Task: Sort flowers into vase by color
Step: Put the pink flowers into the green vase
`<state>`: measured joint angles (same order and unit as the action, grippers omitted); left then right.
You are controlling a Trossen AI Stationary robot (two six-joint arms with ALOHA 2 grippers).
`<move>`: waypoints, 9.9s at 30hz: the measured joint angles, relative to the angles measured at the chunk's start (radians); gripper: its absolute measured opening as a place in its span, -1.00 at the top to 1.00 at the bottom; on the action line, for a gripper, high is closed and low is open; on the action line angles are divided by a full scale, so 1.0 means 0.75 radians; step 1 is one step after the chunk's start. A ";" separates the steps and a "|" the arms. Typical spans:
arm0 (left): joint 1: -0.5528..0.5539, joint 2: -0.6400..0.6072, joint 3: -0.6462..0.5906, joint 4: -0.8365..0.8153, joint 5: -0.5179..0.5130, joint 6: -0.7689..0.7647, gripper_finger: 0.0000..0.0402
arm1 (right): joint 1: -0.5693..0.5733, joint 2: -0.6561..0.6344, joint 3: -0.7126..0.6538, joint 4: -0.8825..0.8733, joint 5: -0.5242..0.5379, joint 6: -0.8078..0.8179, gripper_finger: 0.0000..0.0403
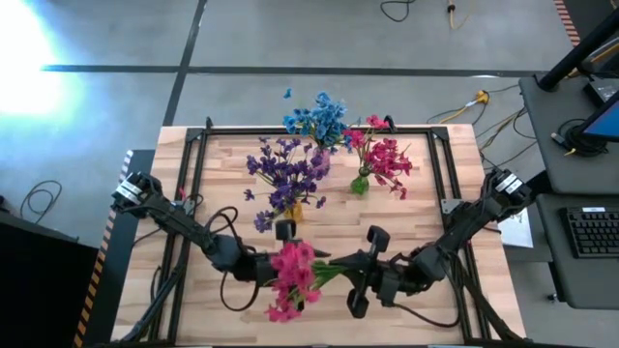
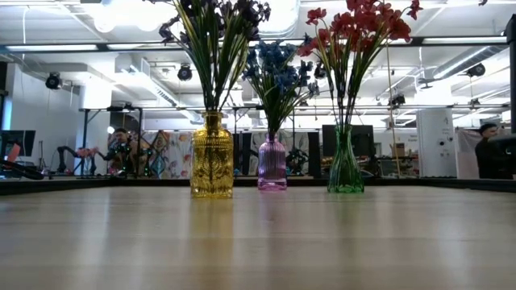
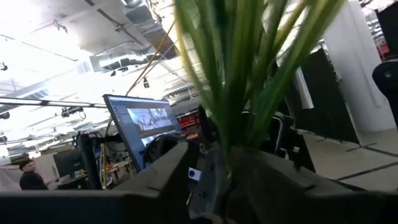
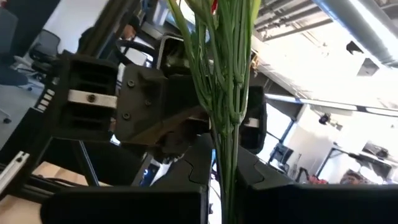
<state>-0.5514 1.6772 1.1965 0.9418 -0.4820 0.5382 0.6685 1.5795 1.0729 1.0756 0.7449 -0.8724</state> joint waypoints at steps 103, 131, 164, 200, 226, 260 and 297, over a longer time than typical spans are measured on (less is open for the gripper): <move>0.075 -0.379 0.092 -1.274 -0.112 -0.160 0.21 | -0.237 -0.617 -0.486 -0.162 0.369 0.194 0.86; -0.045 0.289 0.017 -0.076 -0.987 0.001 0.44 | -0.208 -0.845 -0.483 -0.367 0.240 0.187 0.86; 0.075 1.030 0.446 0.570 -1.353 0.055 0.44 | -0.205 -0.863 -0.484 -0.486 0.262 0.229 0.86; 0.212 1.542 1.295 0.269 -1.452 -0.034 0.44 | -0.170 -0.874 -0.484 -0.490 0.263 0.276 0.86; 0.326 1.545 1.227 0.254 -1.452 -0.104 0.44 | -0.170 -0.864 -0.484 -0.524 0.264 0.293 0.86; 0.340 1.541 1.249 0.255 -1.452 0.124 0.23 | -0.170 -0.864 -0.484 -0.551 0.264 0.295 0.86; 0.375 1.541 1.262 0.230 -1.452 0.077 0.19 | -0.170 -0.865 -0.484 -0.590 0.264 0.292 0.86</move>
<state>-0.2700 2.8326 2.1429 1.1141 -1.5711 0.5961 0.5407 0.9310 0.7101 0.6327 0.9428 -0.6533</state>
